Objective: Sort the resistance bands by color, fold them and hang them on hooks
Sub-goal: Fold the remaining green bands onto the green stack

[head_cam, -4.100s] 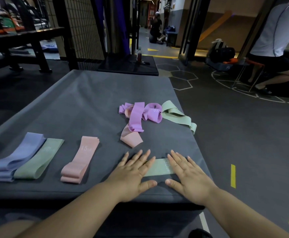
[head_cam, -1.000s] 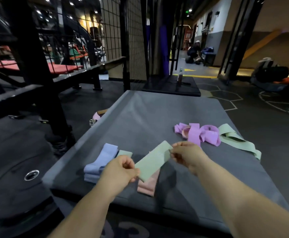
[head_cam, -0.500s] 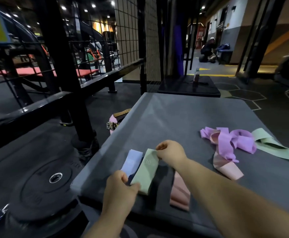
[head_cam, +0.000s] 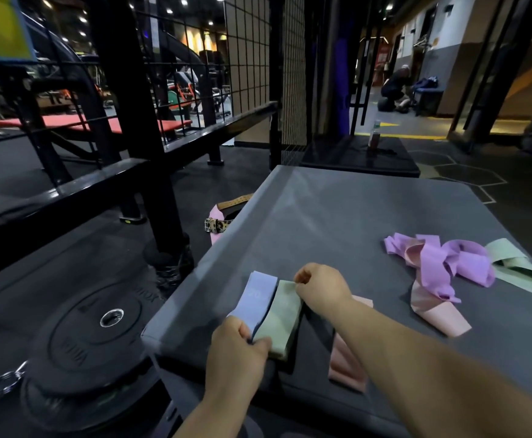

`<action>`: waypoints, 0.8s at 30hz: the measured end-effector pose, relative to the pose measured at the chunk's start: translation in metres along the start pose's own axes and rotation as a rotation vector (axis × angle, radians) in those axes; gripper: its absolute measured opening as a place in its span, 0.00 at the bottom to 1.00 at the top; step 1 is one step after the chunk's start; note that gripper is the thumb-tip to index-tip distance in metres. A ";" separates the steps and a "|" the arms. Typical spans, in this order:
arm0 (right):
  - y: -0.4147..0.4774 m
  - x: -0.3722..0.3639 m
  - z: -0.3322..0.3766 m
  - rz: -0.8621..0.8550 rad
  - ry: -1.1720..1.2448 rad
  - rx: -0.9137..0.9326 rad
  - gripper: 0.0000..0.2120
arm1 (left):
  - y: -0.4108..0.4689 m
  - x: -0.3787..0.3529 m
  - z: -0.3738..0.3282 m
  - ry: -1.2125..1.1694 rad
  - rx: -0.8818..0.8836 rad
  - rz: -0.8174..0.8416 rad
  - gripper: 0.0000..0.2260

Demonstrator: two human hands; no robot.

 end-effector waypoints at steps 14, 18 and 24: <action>0.005 -0.003 0.000 -0.012 -0.066 0.023 0.10 | -0.012 0.005 -0.020 0.606 -0.305 -0.161 0.09; 0.004 -0.006 0.001 -0.004 -0.074 0.020 0.11 | -0.006 0.001 -0.017 0.734 -0.243 0.067 0.19; 0.002 -0.012 0.000 0.012 -0.165 0.037 0.17 | -0.004 -0.001 -0.015 0.801 -0.246 0.234 0.18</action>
Point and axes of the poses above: each hand's wrist, its own y-axis towards the middle knuckle, its own x-axis out of the back of the hand, z = x × y, the point moved 2 cm from there along y, towards the middle knuckle, and after that the axes turned 14 degrees about z, right-handed, at the moved point
